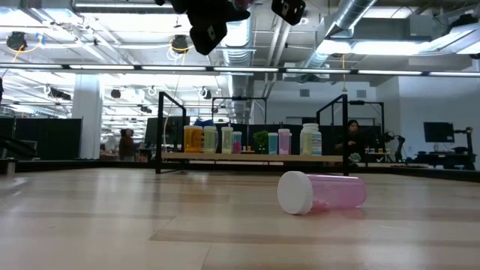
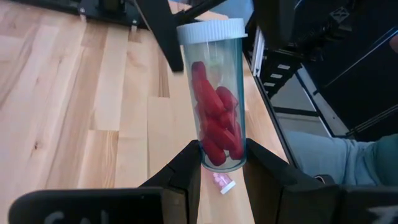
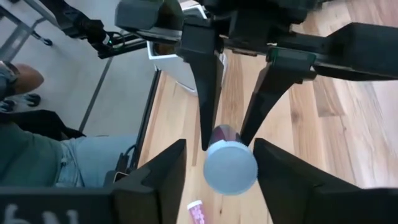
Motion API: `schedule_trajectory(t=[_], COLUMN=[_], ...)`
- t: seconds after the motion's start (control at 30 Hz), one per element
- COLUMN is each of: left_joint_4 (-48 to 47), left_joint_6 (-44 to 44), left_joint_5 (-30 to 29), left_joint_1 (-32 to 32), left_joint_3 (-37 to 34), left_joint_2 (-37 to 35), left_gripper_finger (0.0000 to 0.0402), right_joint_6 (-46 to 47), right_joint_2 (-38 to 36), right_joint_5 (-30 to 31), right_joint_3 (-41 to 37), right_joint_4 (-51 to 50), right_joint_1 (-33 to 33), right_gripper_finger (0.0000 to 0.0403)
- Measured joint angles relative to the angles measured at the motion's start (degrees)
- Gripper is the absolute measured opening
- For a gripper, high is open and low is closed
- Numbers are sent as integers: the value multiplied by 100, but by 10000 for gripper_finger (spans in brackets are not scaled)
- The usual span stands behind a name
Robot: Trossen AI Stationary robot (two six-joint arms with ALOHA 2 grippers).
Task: Pick and place medicine bottles onto shelf by color
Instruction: Put the blue pill bottle on the shelf
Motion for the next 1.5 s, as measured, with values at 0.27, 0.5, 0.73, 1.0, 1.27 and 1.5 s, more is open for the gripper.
schedule_trajectory(t=[0.27,0.5,0.73,1.0,1.27,1.5], left_joint_4=[135,313,288,293,257,-147], left_joint_6=[120,210,205,204,189,-3], left_joint_5=[-37,-42,-41,-189,-427,-755], left_joint_1=[2,4,18,19,24,22], left_joint_3=[0,0,0,0,0,0], left_joint_2=[0,0,0,0,0,-15], left_gripper_finger=[79,79,79,81,142,199], right_joint_6=[33,33,33,35,51,-49], right_joint_2=[34,34,34,34,-182,-459], right_joint_5=[0,-1,7,11,0,350], right_joint_3=[-4,-4,-7,-7,-13,0], right_joint_4=[-43,-96,-99,-99,-311,-855], right_joint_1=[-17,-17,-18,-25,-353,-995], right_gripper_finger=[185,159,118,121,119,120])
